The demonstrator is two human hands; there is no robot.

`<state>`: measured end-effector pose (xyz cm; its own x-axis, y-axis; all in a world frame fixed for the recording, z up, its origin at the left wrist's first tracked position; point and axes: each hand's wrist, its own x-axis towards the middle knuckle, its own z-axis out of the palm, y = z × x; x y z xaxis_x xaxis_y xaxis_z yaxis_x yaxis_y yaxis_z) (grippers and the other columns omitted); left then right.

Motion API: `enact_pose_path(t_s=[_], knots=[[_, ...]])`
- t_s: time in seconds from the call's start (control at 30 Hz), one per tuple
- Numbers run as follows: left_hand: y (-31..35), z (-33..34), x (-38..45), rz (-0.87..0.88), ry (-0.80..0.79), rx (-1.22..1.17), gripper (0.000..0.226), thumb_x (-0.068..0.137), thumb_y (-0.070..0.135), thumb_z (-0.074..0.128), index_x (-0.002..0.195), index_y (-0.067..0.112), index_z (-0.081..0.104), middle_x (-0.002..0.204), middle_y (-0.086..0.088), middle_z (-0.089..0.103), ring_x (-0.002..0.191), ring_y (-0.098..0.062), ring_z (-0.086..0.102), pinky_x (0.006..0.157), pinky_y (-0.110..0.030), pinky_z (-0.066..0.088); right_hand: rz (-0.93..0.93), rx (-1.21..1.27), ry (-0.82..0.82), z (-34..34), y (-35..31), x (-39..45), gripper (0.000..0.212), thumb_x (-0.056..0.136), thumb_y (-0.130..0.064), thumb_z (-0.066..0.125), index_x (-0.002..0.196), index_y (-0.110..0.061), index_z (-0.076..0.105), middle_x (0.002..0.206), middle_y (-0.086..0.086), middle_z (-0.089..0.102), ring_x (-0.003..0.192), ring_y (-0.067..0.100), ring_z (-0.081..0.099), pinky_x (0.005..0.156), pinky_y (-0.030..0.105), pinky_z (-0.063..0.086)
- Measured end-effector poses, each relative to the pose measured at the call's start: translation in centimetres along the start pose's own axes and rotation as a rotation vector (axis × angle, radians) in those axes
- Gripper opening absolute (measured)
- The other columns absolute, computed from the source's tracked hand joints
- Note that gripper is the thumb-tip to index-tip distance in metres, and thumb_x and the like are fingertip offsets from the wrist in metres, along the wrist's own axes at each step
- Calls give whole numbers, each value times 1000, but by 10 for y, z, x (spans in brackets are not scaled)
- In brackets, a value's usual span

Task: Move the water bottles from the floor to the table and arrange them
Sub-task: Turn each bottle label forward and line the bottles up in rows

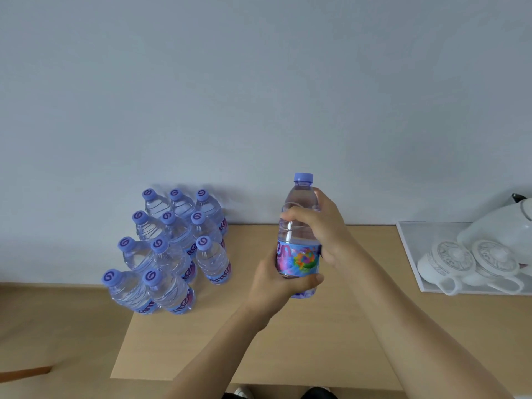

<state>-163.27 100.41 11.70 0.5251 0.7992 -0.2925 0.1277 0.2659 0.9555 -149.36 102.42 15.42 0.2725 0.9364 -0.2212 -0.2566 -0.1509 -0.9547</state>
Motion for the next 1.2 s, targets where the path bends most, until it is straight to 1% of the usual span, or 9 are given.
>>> enact_pose_path(t_s=[0.17, 0.33, 0.5, 0.63, 0.7, 0.8, 0.93, 1.03, 1.2], knots=[[1, -10, 2, -25, -58, -14, 53, 55, 20, 86, 103, 13, 64, 94, -8, 72, 84, -19, 70, 78, -35, 58, 14, 33, -115, -2, 4, 4, 42, 61, -15, 75, 100, -13, 59, 89, 10, 66, 78, 28, 66, 71, 39, 55], [3, -1, 0, 32, 158, 89, 39, 63, 4, 84, 94, 9, 62, 76, -10, 70, 65, -16, 67, 58, -30, 56, -43, -95, 50, 9, 3, -1, 39, 75, -15, 79, 107, -14, 58, 92, 2, 70, 76, 16, 70, 63, 26, 56], [-2, 5, -1, 57, 200, 110, 46, 59, 9, 86, 96, 10, 59, 74, -5, 70, 59, -13, 66, 53, -21, 49, -44, -58, 149, 16, 7, 0, 38, 72, -10, 78, 104, -14, 58, 90, 4, 70, 75, 22, 69, 67, 34, 59], [1, -7, 0, -18, 60, 50, 44, 62, 10, 88, 98, 12, 63, 81, -3, 71, 69, -14, 67, 60, -22, 51, -29, 39, 50, 11, 1, 2, 32, 64, -9, 74, 92, -13, 59, 75, 1, 67, 65, 19, 64, 59, 29, 53], [2, -14, 0, -38, -18, 30, 43, 61, 11, 87, 98, 10, 64, 81, -6, 70, 70, -17, 65, 63, -28, 53, -13, 63, -33, 7, 2, 4, 30, 62, -11, 70, 90, -13, 59, 76, 1, 65, 67, 20, 64, 62, 29, 52], [1, -17, -2, -43, 12, 37, 42, 61, 9, 86, 97, 11, 65, 87, -9, 72, 76, -18, 69, 72, -34, 58, -15, 55, -106, 6, 7, 6, 30, 65, -12, 71, 93, -12, 58, 84, 4, 65, 79, 25, 65, 72, 35, 53], [2, -9, -5, -10, 167, 97, 38, 63, 4, 84, 94, 6, 62, 72, -5, 69, 62, -15, 65, 60, -26, 56, -45, -80, 18, 13, 10, 1, 46, 69, -26, 84, 104, -16, 57, 91, -2, 70, 86, 19, 70, 74, 33, 57], [2, -7, -5, 8, 284, 183, 43, 60, 6, 86, 93, 11, 59, 66, 1, 67, 54, -9, 63, 53, -26, 55, -98, -141, 134, 21, 15, -2, 43, 71, -24, 85, 102, -18, 57, 97, -3, 69, 89, 15, 70, 77, 32, 57], [5, -12, -7, -9, 165, 186, 47, 59, 10, 89, 95, 14, 58, 81, -5, 70, 59, -7, 64, 53, -18, 51, -66, -9, 133, 19, 11, 0, 31, 75, -6, 75, 100, -10, 56, 81, -1, 66, 69, 14, 66, 61, 26, 54]])
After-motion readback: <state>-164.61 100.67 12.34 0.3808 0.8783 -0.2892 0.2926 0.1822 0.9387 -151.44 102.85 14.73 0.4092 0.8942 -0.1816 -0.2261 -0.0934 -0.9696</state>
